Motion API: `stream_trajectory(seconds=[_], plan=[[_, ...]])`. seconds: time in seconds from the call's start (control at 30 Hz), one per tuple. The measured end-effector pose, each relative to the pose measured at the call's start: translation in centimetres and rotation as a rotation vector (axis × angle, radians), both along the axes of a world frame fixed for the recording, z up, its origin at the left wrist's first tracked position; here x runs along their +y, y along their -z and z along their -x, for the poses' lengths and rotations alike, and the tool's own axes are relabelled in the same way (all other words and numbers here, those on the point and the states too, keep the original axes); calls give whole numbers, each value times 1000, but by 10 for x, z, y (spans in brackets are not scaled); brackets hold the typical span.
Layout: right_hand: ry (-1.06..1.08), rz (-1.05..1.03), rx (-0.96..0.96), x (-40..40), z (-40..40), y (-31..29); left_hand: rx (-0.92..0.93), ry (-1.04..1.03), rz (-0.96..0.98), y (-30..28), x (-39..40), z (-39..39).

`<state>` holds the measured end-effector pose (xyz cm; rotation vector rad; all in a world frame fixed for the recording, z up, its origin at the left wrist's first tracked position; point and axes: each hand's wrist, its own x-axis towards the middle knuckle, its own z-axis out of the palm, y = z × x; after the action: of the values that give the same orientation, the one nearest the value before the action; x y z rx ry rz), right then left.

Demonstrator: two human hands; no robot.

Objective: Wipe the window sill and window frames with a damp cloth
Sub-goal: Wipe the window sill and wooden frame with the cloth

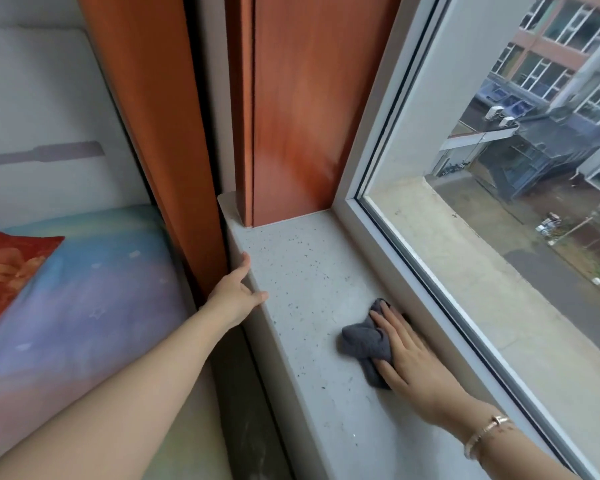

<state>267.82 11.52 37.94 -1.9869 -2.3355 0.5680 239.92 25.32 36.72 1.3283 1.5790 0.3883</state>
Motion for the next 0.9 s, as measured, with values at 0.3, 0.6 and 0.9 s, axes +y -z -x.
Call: stream_trajectory(seconds=[0.3, 0.6, 0.9], plan=[[135, -100, 21, 110, 32, 11, -6, 96, 58, -13, 16, 5], [239, -170, 11, 201, 70, 15, 63, 248, 83, -10, 39, 13], [157, -149, 74, 132, 66, 11, 78, 75, -34, -15, 102, 32]])
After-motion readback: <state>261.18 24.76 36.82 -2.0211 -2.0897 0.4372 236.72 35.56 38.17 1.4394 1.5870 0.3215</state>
